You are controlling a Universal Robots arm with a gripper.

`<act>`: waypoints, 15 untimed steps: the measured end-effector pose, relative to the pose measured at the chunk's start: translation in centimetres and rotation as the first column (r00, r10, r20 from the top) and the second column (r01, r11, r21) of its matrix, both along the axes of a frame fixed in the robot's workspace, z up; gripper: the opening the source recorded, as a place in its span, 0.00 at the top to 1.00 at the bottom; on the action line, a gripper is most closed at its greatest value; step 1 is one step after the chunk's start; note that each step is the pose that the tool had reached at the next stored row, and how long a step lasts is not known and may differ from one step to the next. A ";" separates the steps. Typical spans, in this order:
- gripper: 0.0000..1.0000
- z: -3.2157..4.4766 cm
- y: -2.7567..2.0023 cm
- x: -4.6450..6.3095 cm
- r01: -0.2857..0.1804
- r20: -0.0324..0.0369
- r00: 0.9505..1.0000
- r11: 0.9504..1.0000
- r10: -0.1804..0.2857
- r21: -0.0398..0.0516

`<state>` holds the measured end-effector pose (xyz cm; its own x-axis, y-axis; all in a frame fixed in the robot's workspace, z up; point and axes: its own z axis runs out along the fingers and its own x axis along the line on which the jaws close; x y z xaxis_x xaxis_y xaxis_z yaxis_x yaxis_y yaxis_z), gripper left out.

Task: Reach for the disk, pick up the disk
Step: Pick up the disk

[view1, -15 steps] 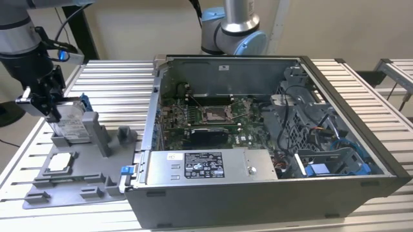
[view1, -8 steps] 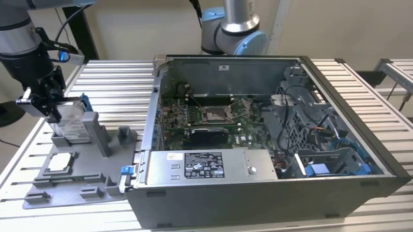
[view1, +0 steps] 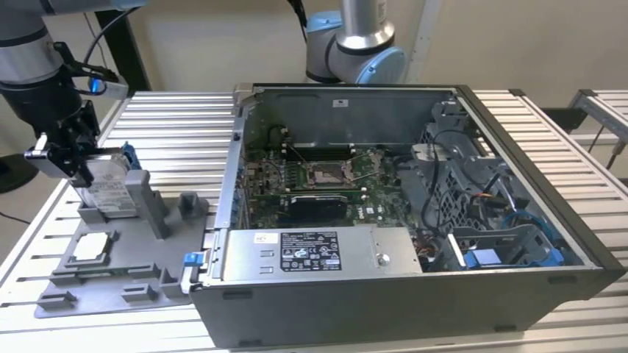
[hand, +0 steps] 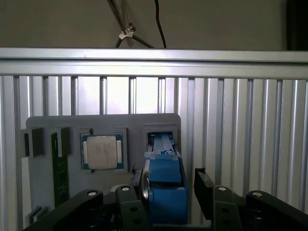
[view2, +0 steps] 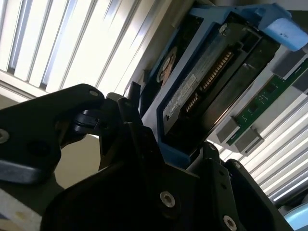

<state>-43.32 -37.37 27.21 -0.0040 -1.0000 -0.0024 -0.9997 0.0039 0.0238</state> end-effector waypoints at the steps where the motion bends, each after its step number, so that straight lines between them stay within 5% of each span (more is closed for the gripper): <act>1: 0.00 0.00 0.00 0.0 0.000 0.000 1.000 1.000 0.000 0.000; 4: 0.00 -0.01 0.00 0.0 0.000 0.000 1.000 1.000 0.000 0.000; 5: 1.00 -0.01 0.00 0.0 0.000 0.000 1.000 1.000 0.000 0.000; 15: 1.00 -0.03 0.00 0.0 0.000 0.000 1.000 1.000 0.000 0.000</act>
